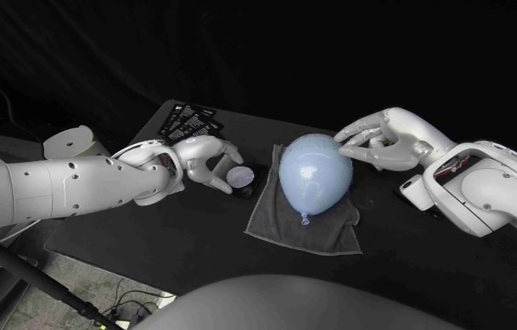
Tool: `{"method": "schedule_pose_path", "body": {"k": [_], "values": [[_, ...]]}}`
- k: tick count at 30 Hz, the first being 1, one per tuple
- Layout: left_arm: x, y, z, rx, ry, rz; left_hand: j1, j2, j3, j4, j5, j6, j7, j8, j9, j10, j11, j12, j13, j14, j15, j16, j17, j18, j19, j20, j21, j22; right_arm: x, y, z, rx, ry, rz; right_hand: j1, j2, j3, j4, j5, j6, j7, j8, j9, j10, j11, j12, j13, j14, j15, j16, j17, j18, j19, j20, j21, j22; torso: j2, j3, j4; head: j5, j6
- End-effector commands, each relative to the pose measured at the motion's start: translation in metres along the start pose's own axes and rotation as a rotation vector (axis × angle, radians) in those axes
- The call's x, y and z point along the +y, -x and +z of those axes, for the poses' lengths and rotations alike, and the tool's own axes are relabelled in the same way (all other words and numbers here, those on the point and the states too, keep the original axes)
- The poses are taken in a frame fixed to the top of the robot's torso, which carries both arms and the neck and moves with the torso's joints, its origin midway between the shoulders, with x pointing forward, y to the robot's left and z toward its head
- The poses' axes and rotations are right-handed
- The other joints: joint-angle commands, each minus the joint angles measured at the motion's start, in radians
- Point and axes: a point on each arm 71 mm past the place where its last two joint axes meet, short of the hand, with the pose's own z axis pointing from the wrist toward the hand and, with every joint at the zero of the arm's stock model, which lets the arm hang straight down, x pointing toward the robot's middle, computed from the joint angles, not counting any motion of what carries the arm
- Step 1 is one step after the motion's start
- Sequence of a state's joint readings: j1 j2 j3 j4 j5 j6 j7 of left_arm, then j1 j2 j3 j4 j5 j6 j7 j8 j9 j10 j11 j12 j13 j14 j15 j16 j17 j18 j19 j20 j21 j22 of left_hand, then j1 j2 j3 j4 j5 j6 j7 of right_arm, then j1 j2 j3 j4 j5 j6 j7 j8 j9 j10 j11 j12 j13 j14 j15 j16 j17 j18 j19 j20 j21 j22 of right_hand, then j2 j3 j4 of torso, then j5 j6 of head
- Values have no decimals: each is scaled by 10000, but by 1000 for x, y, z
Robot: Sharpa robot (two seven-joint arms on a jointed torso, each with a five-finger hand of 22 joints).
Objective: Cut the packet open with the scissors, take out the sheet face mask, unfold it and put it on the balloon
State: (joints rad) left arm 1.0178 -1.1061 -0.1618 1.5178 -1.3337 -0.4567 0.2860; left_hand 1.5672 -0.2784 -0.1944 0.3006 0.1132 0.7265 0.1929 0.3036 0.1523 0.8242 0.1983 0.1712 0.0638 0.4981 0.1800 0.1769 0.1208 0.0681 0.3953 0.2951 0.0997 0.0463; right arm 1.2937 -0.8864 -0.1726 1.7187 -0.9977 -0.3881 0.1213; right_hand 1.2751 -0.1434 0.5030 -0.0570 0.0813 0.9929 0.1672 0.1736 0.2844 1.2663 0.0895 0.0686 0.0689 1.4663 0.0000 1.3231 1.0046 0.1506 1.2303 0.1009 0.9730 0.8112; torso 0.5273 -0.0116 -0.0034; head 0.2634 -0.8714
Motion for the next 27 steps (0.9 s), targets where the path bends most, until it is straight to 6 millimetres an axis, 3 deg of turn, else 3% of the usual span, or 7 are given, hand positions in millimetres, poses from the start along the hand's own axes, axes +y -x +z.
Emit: {"method": "schedule_pose_path", "body": {"k": [1, 5, 9, 18, 21, 22, 27], "values": [[-3, -2, -4, -1066, -424, 386, -75, -161, -130, -3, -265, -191, 351, -86, -36, -220, 59, -58, -6, -340, 99, -250, -123, -103, 33, 13, -104, 0, -1, 0, -1, -54, -60, -253, 16, -106, 5, 57, 35, -80, -2, -46, 14, -84, -12, -64, -11, 143, 45, 12, -20, -64, -69, 26, 36, -15, 16, -14, 12, -26, -13], [-2, -16, -10, -1232, -368, 513, -147, -227, -223, 13, -582, -450, 388, -168, -80, -473, 114, -111, -10, -861, 154, -543, -272, -112, -160, 14, -220, -25, -3, 0, -2, -87, -147, -264, -3, -124, 4, 86, 63, -102, 9, -55, 14, -111, -1, -62, -11, 126, 56, 11, -41, -61, -96, 37, 36, -12, 31, -19, 21, -96, -13], [-1, -27, -11, -1330, -405, 711, -238, -289, -375, 9, -611, -895, 339, -256, -128, -1049, 68, -304, -19, -1885, 107, -977, -510, -117, -758, 14, -452, -85, -6, 2, -3, -136, -257, -281, -28, -145, -1, 121, 87, -126, 21, -64, 14, -136, 12, -59, -11, 101, 70, -10, -103, -50, -144, 48, 3, -47, 33, -28, 28, -150, -13], [-7, -41, -3, -990, -450, 800, -309, -319, -365, 5, -625, -1290, 251, -141, -94, -1605, -110, -450, -10, -2579, -105, -1248, -660, -106, -1287, 6, -643, -119, -11, 1, -4, -130, -422, -262, -83, -154, -9, 205, 131, -141, 31, -64, 20, -153, 24, -47, -5, 76, 87, -5, -117, -43, -195, 66, -4, -45, 34, 8, -3, -140, -13], [-8, -45, -1, -729, -393, 806, -264, -314, -358, 6, -624, -1316, -92, -41, -56, -1719, -184, -454, 8, -2610, -228, -1271, -662, -86, -1341, -8, -653, -112, -11, 0, -4, -108, -452, -244, -92, -151, -9, 220, 139, -139, 31, -61, 22, -151, 24, -44, -3, 76, 89, 3, -104, -41, -203, 68, -5, -46, 36, 15, -19, -134, -13], [-8, -46, 0, -608, -353, 819, -215, -312, -365, 34, -627, -1435, -694, -68, -73, -1769, -148, -451, 14, -2622, -248, -1280, -662, -78, -1384, -10, -655, -111, -12, 0, -4, -101, -460, -239, -92, -151, -9, 220, 139, -139, 31, -61, 22, -151, 24, -44, -3, 76, 89, 3, -104, -41, -203, 68, -5, -46, 33, 17, -22, -137, -13], [-6, -54, 5, 35, -110, 880, -8, -289, -179, -2, -615, -1981, -858, -390, -211, -1688, -506, -366, 29, -2259, -440, -1177, -575, -50, -1509, -32, -659, -116, -12, 0, -4, -68, -484, -218, -101, -146, -9, 237, 151, -137, 30, -58, 25, -148, 23, -41, -1, 72, 90, 2, -112, -41, -205, 70, 3, -35, 26, 12, -23, -173, -13]]}}
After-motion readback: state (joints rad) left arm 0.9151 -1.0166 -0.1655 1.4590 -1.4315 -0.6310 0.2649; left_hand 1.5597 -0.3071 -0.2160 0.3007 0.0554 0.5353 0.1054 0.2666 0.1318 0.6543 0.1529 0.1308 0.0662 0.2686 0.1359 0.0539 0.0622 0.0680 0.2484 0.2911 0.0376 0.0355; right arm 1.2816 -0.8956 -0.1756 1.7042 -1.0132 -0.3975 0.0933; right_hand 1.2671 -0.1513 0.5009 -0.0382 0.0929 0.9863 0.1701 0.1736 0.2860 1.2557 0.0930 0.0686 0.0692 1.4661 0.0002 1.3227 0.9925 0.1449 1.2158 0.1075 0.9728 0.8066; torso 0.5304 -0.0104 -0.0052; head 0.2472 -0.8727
